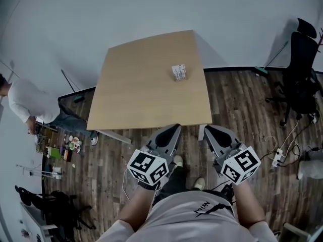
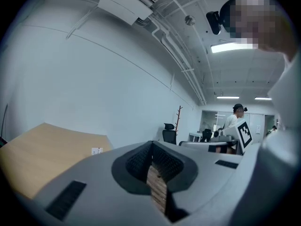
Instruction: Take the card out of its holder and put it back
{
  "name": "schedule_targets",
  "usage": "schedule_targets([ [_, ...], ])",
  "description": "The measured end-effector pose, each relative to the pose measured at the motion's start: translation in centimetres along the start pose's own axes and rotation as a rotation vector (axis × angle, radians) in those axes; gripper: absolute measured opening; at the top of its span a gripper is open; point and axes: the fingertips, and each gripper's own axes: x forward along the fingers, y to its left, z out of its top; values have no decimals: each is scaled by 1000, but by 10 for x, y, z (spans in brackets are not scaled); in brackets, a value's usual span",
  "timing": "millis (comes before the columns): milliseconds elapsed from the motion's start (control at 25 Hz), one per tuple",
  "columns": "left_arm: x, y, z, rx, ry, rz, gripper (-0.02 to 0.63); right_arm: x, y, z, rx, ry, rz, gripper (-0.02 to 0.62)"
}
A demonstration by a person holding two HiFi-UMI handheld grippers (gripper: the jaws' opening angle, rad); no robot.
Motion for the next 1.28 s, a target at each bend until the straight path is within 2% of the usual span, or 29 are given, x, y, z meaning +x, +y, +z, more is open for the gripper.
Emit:
schedule_targets([
  [400,62,80,10,11,6,-36,13,90,-44,3,-20,17,-30,14],
  [640,104,155,17,11,29,-71,13,171,-68,8,-20,22,-42,14],
  [880,139,226,19,14,54,-103,12,242,-93,3,-19,51,-108,14],
  [1040,159,261,13,7,80,-127,13,266,-103,-1,-15,66,-140,14],
  [1280,189,282,-3,24,97,-186,13,282,-128,-9,-3,79,-168,14],
])
